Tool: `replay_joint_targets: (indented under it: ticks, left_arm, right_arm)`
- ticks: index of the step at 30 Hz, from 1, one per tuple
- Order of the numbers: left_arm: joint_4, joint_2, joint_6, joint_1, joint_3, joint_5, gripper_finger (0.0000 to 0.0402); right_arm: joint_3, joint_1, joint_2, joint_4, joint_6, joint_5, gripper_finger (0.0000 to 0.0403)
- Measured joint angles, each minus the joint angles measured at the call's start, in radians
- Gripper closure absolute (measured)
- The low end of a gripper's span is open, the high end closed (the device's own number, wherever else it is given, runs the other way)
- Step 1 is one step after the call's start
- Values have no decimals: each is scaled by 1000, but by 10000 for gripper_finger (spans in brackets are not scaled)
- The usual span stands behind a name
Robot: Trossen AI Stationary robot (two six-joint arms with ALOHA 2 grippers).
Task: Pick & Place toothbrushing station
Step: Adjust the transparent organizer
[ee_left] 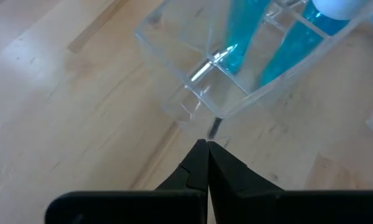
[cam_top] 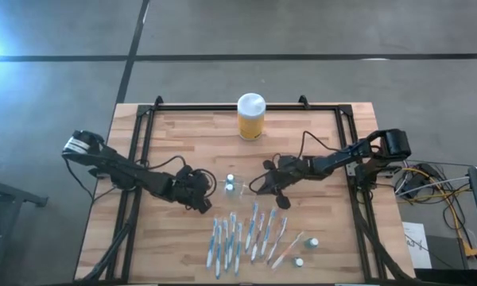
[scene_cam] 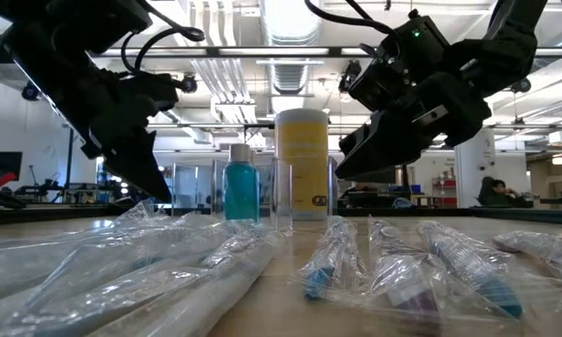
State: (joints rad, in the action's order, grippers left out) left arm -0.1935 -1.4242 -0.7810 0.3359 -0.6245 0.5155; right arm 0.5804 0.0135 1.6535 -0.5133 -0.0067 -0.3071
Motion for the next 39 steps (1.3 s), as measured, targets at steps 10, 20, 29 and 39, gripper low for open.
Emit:
replay_joint_targets:
  ticks: [10, 20, 29, 39]
  left_arm:
    - [14, 0, 46, 0, -2, -2, 399]
    - [20, 0, 48, -1, -1, -4, 399]
    - [22, 0, 50, -7, -1, 19, 396]
    - [37, 0, 68, -19, -6, 22, 396]
  right_arm:
    - [-3, 4, 0, 5, 10, 68, 394]
    - [-15, 37, 0, 1, 53, 130, 394]
    - [-22, 40, -13, 1, 53, 131, 394]
    - [-34, 40, -94, 86, 48, 123, 394]
